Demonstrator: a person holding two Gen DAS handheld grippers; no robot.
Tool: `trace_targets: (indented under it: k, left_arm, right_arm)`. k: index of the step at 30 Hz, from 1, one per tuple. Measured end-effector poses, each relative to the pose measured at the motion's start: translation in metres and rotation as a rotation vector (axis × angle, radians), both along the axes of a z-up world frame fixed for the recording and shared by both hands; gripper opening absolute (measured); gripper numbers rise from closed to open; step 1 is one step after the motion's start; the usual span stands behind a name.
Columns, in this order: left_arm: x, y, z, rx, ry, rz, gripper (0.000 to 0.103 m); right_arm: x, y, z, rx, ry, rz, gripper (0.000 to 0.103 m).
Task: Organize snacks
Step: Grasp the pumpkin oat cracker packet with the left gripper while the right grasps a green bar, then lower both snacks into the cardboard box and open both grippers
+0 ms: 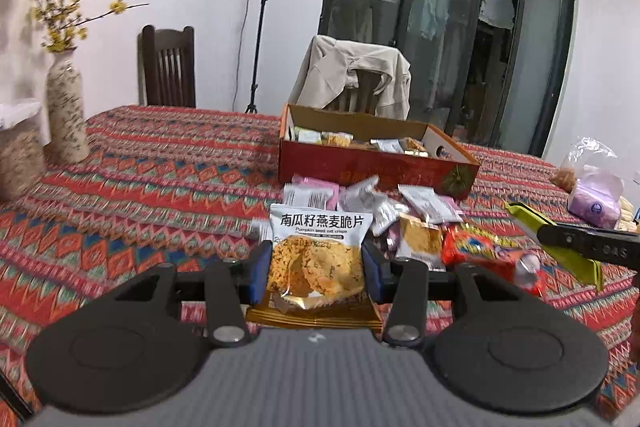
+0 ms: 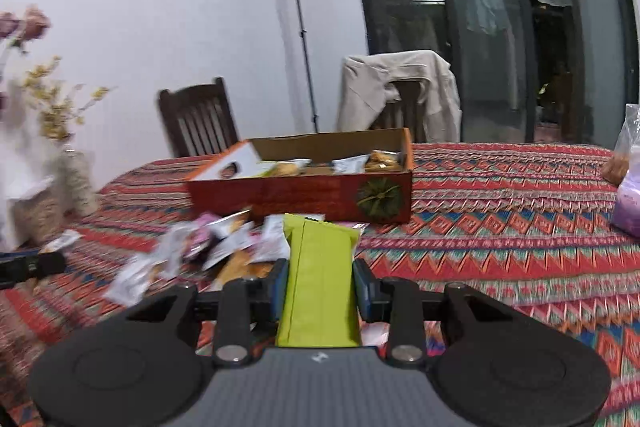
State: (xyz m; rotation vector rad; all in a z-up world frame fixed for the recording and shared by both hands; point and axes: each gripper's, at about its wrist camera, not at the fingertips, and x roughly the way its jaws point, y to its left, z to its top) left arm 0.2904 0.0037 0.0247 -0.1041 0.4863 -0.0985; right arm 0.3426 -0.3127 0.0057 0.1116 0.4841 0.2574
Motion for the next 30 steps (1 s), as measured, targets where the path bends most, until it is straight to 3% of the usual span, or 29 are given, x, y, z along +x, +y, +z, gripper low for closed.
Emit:
trace_targets:
  k: [9,17,23,30]
  left_arm:
    - [-0.033,-0.01,0.009,0.025,0.001,0.014,0.047]
    - [-0.017,-0.01,0.014,0.018,0.0,0.005,0.047]
    - [0.036,-0.01,0.031,0.002,-0.035,-0.031,0.047]
    - [0.166,-0.015,0.057,0.04,-0.038,-0.06,0.047]
  right_arm:
    - [-0.042,-0.009,0.0,0.039,0.007,0.029,0.033]
    - [-0.046,-0.014,0.005,0.062,-0.019,0.035,0.033]
    - [-0.019,-0.019,0.018,0.07,-0.052,0.048,0.033]
    - [0.076,-0.023,0.055,0.076,-0.102,0.08,0.033]
